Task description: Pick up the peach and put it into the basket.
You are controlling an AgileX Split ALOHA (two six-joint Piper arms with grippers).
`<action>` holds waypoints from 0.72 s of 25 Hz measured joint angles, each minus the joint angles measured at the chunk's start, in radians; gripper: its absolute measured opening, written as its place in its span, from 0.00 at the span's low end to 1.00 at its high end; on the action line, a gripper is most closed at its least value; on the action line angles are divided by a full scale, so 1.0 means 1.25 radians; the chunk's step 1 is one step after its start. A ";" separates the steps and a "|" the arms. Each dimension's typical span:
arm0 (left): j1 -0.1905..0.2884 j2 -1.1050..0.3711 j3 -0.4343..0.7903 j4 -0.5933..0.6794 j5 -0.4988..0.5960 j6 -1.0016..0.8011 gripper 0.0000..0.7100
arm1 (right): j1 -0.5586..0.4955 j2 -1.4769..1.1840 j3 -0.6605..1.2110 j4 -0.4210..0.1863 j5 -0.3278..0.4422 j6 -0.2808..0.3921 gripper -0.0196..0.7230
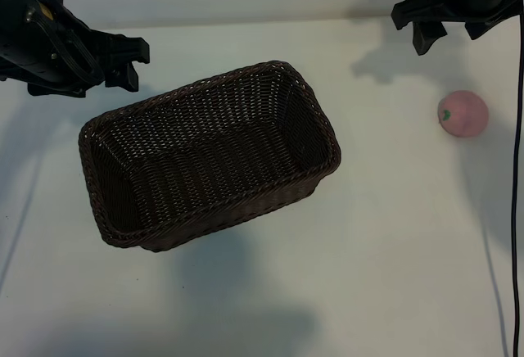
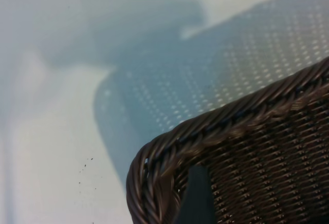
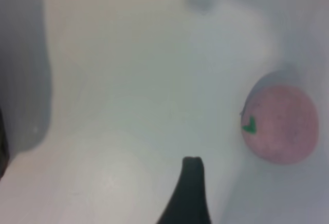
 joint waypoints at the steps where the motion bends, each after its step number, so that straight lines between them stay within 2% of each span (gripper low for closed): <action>1: 0.000 0.000 0.000 0.000 0.000 0.000 0.83 | 0.000 0.000 0.000 0.000 0.000 0.000 0.87; 18: 0.000 0.000 0.000 0.000 0.000 0.000 0.83 | 0.000 0.000 0.000 0.000 0.000 0.001 0.83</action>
